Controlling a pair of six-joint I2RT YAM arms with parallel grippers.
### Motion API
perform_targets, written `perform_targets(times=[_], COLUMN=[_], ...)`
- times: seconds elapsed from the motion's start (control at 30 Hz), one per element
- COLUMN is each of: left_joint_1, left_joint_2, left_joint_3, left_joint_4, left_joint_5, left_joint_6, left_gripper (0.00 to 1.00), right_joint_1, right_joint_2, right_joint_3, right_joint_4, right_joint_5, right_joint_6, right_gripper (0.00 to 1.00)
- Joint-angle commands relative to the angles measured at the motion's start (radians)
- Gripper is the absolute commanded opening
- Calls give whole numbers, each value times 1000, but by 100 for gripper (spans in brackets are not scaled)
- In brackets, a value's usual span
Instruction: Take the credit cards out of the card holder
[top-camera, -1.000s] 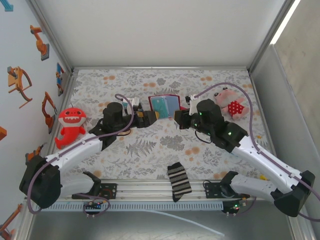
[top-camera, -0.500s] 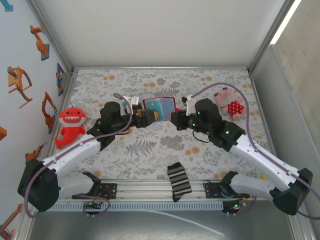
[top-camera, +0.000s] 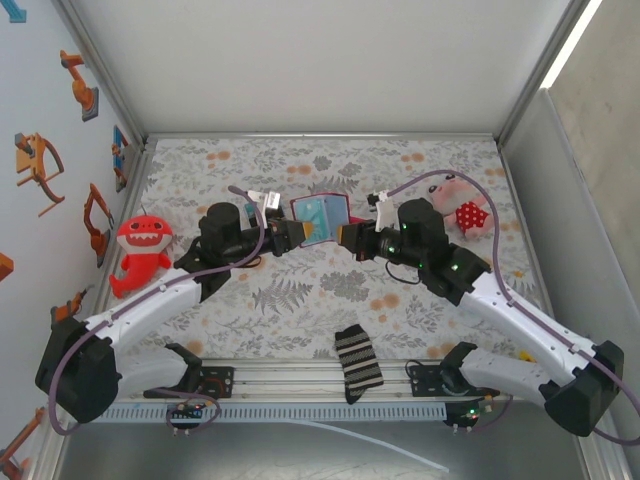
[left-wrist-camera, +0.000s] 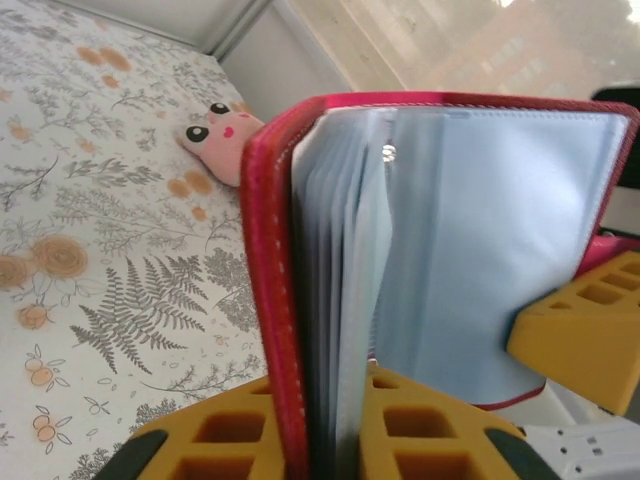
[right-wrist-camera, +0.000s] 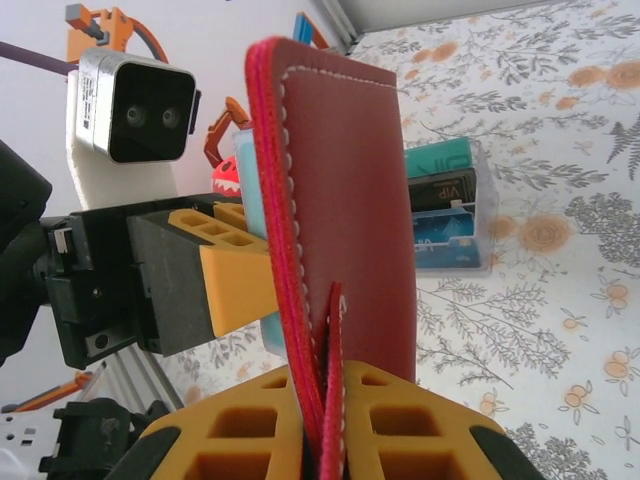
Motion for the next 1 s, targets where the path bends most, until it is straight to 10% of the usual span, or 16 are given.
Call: perform_targets(times=[0.0, 0.23, 0.6, 0.97], left_joint_1=[5, 5, 6, -9], left_joint_2=[-2, -3, -49, -75], left_joint_3=[19, 17, 22, 109], left_joint_4=[11, 24, -36, -279], left_joint_5=[-6, 7, -4, -72], left_joint_6=[3, -1, 35, 122], left_gripper=[10, 3, 0, 0], right_joint_1=[2, -13, -34, -42], right_joint_2=[-27, -15, -12, 32], right_joint_3=[-3, -20, -28, 4], right_joint_4=[164, 237, 174, 23], right_joint_5=[-126, -171, -98, 18], right_joint_6=[38, 70, 69, 6], right_gripper=[14, 25, 15, 54])
